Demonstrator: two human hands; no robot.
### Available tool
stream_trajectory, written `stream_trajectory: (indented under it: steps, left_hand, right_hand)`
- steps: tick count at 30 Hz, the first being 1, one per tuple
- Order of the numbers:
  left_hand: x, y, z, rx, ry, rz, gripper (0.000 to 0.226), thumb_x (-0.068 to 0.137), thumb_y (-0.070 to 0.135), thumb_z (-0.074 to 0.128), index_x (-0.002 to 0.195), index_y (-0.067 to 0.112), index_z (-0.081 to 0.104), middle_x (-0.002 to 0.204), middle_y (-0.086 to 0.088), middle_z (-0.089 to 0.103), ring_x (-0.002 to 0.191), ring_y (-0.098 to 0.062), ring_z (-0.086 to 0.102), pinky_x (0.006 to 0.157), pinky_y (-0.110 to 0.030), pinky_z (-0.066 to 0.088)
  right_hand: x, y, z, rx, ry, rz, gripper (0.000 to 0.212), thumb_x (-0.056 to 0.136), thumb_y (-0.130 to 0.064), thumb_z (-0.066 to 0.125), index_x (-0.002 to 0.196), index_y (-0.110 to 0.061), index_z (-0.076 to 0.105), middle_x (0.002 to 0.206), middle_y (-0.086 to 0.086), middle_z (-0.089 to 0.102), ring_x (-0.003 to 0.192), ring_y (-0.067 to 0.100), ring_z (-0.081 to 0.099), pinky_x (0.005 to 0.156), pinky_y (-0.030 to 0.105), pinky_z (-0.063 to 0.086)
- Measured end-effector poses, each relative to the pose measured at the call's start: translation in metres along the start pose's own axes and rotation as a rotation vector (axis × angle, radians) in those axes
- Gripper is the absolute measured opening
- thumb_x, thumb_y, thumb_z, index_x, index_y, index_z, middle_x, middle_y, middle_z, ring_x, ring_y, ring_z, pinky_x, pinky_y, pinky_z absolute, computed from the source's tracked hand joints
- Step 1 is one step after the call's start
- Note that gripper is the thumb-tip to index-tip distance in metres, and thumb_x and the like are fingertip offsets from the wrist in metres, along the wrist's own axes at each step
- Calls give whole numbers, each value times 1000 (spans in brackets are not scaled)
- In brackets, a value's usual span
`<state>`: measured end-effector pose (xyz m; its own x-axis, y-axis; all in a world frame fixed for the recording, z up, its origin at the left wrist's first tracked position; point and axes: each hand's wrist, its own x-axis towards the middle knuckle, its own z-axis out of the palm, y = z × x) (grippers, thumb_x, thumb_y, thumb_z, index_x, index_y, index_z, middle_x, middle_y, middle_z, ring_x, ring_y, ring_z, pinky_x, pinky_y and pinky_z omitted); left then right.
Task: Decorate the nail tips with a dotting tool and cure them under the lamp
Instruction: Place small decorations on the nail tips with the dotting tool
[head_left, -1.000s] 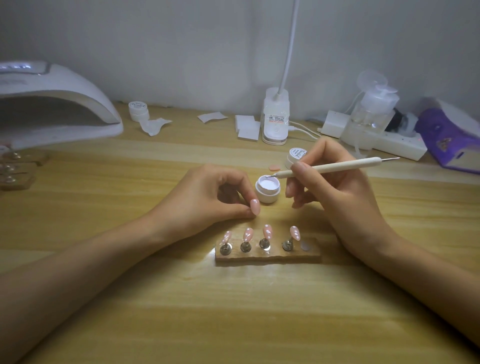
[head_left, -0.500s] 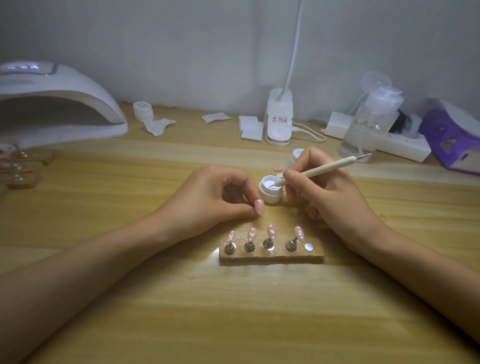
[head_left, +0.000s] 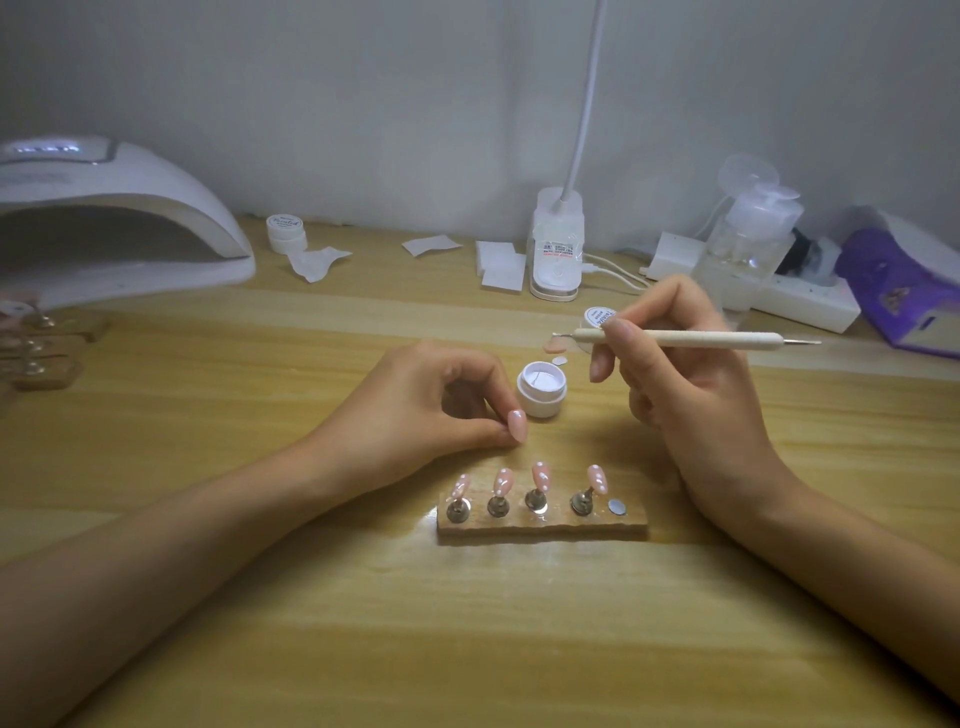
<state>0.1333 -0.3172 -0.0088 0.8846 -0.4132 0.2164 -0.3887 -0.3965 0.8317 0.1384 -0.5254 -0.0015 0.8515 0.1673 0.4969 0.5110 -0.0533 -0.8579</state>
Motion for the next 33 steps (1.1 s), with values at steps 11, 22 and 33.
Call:
stream_trajectory:
  steps: [11,22,33]
  left_hand:
    - [0,1,0,9,1,-1,14,78,7,79,74,19,72,76,10,74,66,3,63,68,-10,46]
    - [0,0,0,10,2,-2,15,78,8,80,74,20,72,75,12,73,65,4,63,66,-9,45]
    - [1,-1,0,36,4,10,18,77,8,79,72,23,70,71,17,70,65,3,62,63,-8,43]
  right_hand:
    - [-2,-2,0,11,-4,77,15,93,-27,60,88,-15,51,74,2,67,61,10,53,47,20,41]
    - [-2,-6,0,109,-14,145,19,91,-29,61,82,-17,50,70,4,67,55,12,54,42,17,38]
    - [-10,-6,8,276,-168,318,18,86,-18,61,69,-21,56,61,9,61,51,17,59,43,24,47]
